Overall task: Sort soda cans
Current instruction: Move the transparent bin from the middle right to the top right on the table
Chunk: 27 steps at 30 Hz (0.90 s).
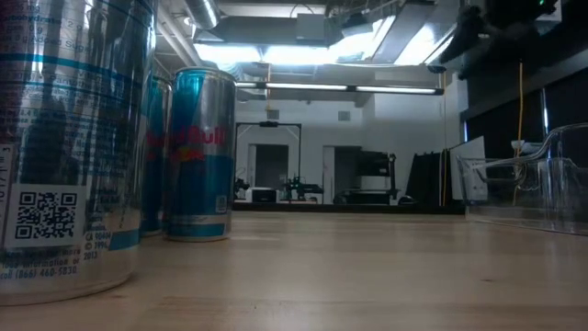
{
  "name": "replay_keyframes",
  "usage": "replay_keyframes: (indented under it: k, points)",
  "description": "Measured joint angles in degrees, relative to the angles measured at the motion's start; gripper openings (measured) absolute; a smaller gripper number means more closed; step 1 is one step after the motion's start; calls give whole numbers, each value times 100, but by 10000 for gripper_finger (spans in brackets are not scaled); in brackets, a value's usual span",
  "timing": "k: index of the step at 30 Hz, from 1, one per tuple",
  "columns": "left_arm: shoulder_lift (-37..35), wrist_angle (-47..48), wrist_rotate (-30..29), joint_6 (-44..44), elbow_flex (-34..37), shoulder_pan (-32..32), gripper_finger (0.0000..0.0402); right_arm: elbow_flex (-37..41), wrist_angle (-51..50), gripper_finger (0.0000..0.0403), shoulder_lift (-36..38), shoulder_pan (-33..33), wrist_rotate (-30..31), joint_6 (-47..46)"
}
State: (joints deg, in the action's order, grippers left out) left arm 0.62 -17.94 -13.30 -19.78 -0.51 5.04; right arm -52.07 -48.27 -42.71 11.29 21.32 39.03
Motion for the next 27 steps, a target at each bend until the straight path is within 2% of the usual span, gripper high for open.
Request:
replay_keyframes:
  k: [12,21,27]
  points:
    - [0,242,0,132,0,0,11,9,-1405,374,-1205,-7,-1766,48]
    - [0,269,0,180,0,0,11,9,-1373,374,-2121,-7,-1894,351]
    - [1,288,0,180,-1,0,11,9,-1354,374,-2379,-18,-1930,634]
